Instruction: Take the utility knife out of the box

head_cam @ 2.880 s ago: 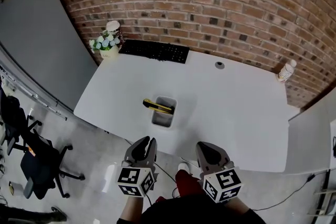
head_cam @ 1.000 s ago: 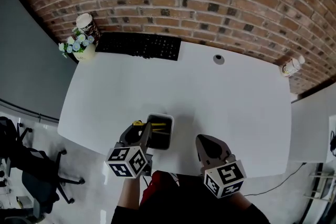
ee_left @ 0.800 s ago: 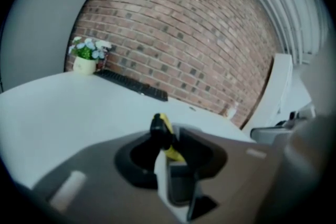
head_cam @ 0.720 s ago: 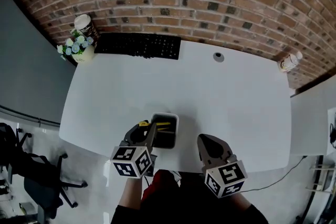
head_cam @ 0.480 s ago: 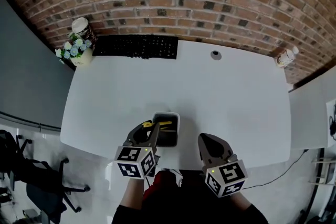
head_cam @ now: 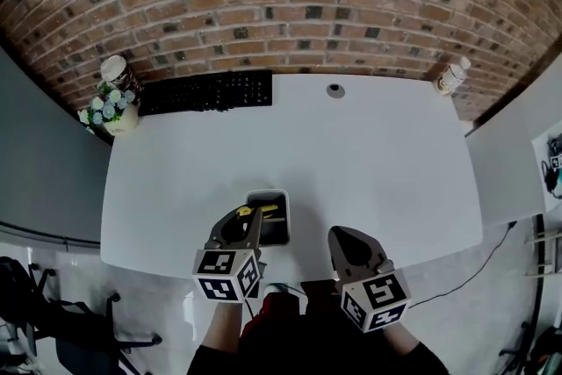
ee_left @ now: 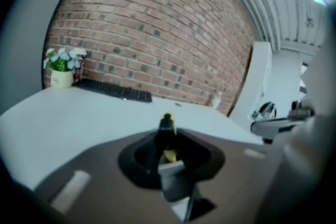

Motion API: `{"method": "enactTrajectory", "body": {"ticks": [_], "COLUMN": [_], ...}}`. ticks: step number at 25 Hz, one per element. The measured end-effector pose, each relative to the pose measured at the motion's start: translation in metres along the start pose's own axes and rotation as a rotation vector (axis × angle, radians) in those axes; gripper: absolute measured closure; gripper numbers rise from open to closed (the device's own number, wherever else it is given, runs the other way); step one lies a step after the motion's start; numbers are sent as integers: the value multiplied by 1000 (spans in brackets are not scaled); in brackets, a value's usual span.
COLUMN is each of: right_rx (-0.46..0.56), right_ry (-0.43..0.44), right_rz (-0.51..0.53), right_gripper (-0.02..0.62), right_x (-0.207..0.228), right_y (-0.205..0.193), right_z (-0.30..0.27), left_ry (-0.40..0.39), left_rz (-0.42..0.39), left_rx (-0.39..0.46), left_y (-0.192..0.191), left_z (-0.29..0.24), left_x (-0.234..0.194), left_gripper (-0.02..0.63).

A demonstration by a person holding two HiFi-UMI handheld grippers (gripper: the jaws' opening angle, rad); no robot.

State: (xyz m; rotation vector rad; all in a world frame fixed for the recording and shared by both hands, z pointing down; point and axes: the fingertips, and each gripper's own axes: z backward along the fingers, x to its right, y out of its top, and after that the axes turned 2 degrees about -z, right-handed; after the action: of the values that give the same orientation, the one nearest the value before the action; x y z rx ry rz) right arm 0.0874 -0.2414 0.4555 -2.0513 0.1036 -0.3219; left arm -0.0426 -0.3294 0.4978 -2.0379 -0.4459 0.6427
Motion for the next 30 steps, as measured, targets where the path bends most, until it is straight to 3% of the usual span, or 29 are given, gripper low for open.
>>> {"method": "enactTrajectory", "body": {"ticks": [13, 30], "right_rx": [64, 134], "right_ry": [-84, -91], "right_rz": [-7, 16], "right_gripper": [588, 588], "right_x": [-1, -27], "right_y": [4, 12], "right_z": [25, 48], "left_ry": [-56, -78], "left_rz": [-126, -166], "left_rx": [94, 219], "left_y": [36, 71], "left_z": [19, 83], "left_x": [22, 34], "left_gripper": [531, 531]}}
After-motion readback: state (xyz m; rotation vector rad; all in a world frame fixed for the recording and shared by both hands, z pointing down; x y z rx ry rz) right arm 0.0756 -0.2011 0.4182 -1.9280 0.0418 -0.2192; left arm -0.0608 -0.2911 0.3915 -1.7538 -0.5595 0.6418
